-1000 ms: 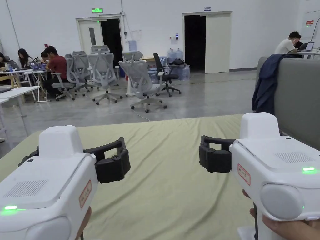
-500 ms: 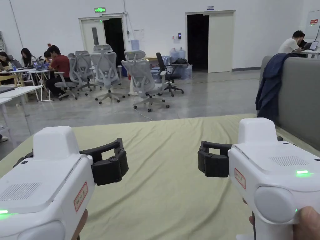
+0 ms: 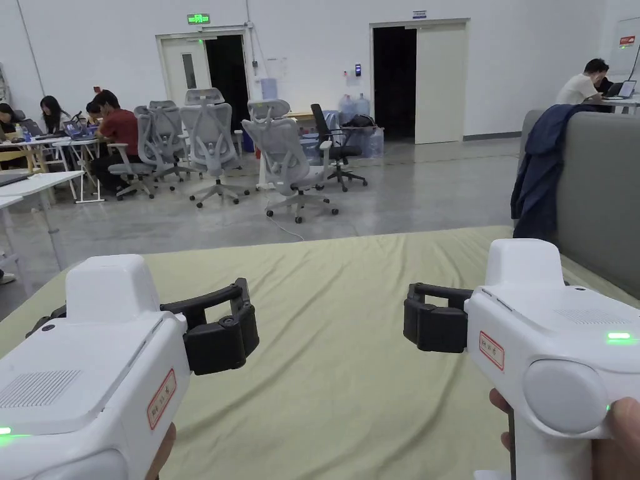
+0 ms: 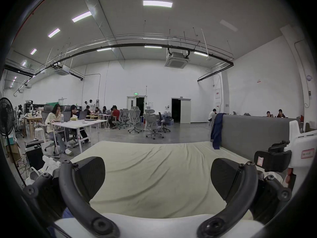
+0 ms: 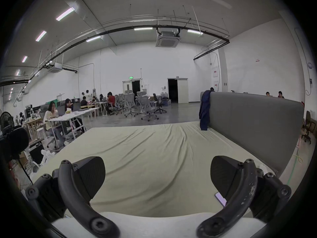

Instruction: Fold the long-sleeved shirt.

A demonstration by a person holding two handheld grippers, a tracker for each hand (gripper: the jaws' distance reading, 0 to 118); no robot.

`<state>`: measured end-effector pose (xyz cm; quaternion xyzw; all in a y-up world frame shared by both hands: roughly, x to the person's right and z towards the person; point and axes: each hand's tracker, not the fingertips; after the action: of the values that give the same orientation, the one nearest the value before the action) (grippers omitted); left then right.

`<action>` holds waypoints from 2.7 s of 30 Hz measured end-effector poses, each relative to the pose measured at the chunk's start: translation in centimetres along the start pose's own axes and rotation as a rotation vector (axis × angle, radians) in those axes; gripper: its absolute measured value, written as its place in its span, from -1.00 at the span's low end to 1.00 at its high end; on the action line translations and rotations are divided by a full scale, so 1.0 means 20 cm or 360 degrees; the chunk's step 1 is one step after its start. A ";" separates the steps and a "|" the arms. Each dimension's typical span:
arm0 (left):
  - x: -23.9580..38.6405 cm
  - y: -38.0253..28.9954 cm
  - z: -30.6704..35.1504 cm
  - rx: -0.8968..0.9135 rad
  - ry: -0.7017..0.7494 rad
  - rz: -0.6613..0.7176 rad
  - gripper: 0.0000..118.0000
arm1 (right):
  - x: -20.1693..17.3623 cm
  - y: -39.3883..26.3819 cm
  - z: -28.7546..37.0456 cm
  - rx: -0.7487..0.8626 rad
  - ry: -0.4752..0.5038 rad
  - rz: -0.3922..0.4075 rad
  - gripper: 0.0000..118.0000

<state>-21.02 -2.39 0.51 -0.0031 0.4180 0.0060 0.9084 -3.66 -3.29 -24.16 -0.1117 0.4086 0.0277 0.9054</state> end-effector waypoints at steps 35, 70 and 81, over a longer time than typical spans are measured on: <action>0.00 0.00 0.03 -0.0011 -0.0028 0.0012 1.00 | 0.00 0.01 0.02 -0.0026 0.0019 0.0004 1.00; -0.02 -0.01 0.03 -0.0027 -0.0029 0.0026 1.00 | 0.02 0.01 -0.02 -0.0092 -0.0072 -0.0007 1.00; -0.02 -0.02 0.03 -0.0031 -0.0031 0.0027 1.00 | 0.00 -0.03 -0.04 -0.0129 -0.0026 -0.0007 1.00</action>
<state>-20.89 -2.81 1.21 -0.0084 0.4092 0.0179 0.9122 -4.22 -3.98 -24.60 -0.1490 0.3997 0.0432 0.9035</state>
